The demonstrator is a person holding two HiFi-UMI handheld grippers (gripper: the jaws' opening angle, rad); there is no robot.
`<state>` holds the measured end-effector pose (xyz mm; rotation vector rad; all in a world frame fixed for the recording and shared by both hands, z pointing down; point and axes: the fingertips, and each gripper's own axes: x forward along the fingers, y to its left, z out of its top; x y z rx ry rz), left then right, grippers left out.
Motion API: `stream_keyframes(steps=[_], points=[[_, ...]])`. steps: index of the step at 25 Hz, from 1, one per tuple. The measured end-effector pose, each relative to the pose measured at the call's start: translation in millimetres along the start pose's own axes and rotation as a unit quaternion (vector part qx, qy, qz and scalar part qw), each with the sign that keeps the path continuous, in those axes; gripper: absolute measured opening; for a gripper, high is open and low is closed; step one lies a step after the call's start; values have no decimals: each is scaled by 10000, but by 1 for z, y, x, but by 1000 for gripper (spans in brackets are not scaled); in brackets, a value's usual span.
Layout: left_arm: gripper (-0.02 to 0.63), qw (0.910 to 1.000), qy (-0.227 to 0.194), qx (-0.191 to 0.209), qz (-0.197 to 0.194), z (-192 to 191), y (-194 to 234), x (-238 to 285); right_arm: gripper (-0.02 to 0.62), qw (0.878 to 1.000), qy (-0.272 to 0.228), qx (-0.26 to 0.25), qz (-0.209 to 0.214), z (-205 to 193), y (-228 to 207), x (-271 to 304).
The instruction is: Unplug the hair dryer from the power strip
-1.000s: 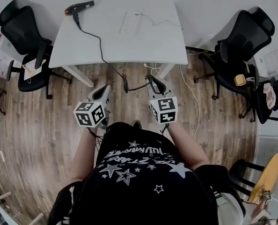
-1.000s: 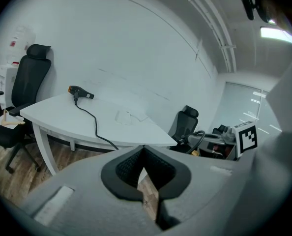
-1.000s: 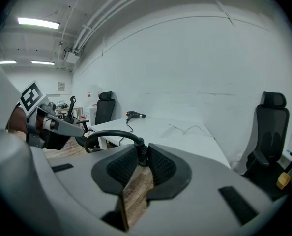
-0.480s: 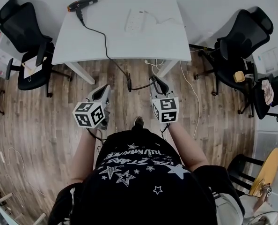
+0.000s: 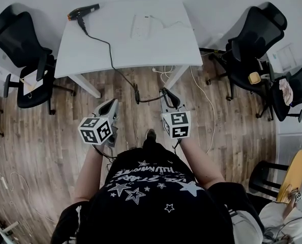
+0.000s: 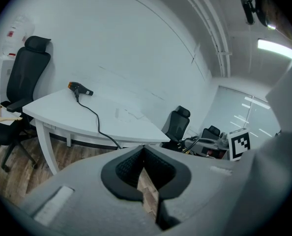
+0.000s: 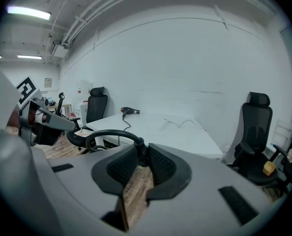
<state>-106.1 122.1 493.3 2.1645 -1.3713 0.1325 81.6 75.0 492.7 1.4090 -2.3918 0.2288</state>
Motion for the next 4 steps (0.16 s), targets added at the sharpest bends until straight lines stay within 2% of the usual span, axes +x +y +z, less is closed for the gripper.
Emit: stream_keyframes(steps=[4], points=[[7,10000,-37,41,-32,3,-1,-2,74,10000,31,33,-21,-3,2,-3]])
